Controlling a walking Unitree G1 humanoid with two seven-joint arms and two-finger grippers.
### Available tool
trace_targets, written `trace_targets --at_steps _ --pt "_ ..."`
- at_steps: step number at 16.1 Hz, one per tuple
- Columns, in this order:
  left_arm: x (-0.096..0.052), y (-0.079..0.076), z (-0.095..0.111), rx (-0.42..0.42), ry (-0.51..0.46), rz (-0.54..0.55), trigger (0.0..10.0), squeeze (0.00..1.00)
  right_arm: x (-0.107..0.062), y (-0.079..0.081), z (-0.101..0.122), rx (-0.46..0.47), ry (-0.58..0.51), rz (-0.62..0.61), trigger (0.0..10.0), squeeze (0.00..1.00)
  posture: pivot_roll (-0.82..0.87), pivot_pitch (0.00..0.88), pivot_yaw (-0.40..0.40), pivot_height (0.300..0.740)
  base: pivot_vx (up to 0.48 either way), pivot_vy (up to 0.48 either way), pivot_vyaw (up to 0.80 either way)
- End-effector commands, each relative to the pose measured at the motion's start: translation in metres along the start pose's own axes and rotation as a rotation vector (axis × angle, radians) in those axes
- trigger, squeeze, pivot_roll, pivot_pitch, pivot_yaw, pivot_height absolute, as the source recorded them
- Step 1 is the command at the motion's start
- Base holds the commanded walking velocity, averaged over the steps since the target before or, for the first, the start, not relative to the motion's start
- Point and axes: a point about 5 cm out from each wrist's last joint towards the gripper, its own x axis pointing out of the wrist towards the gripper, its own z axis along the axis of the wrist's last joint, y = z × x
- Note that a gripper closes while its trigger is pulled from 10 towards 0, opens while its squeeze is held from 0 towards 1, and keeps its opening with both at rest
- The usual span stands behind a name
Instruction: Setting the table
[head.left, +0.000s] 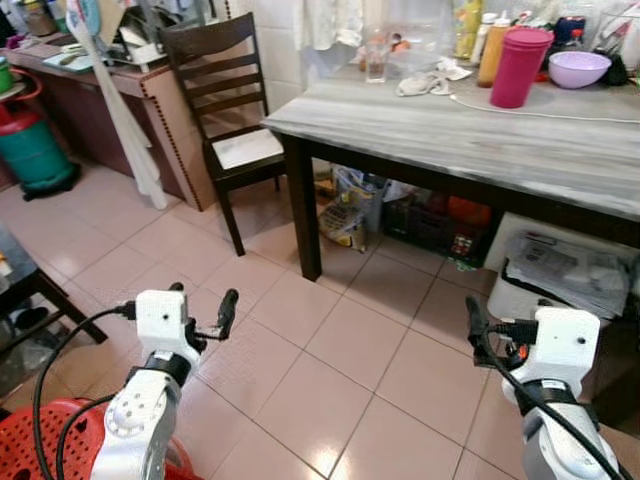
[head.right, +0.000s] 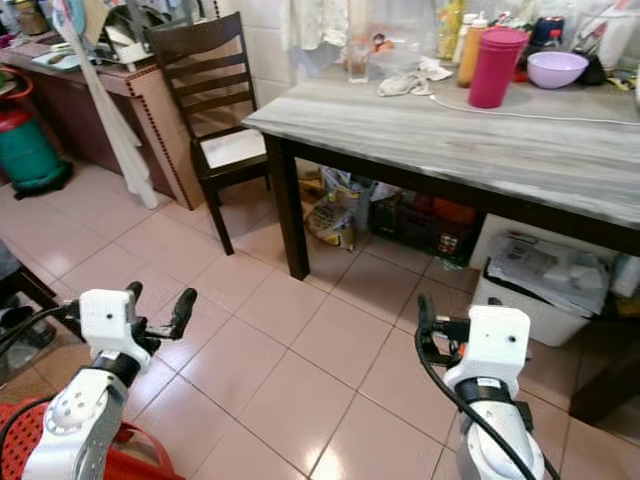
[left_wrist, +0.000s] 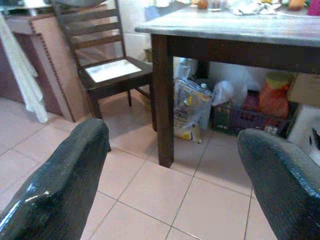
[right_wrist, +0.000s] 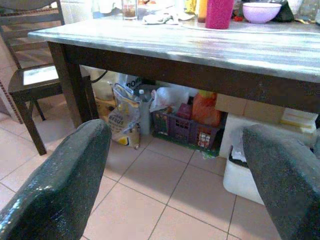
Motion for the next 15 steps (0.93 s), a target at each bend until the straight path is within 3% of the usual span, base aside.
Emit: trace_targets --at_steps 1,7,9,15 --pt "0.002 0.0022 -0.0003 0.028 0.02 -0.011 10.0 0.0 0.0017 0.0016 -0.0023 0.01 0.019 0.002 10.0 0.0 -0.21 0.0 0.094 0.74 0.0 0.0 -0.76" --pt "0.0008 0.0058 -0.0014 0.005 0.034 0.013 10.0 0.0 0.0016 0.0021 -0.0039 0.025 0.034 -0.003 10.0 0.0 -0.21 0.0 0.095 0.74 0.0 0.0 -0.76" --pt "0.0001 0.0063 -0.0047 -0.05 0.077 0.029 10.0 0.0 0.0021 0.002 -0.0046 0.03 0.039 -0.006 10.0 0.0 -0.21 0.0 0.096 0.74 0.0 0.0 -0.76" --pt "0.0012 0.0058 -0.0025 -0.019 0.078 0.021 10.0 0.0 0.0046 0.0005 -0.0082 0.068 0.06 -0.03 10.0 0.0 -0.21 0.0 0.098 0.74 0.0 0.0 -0.76"
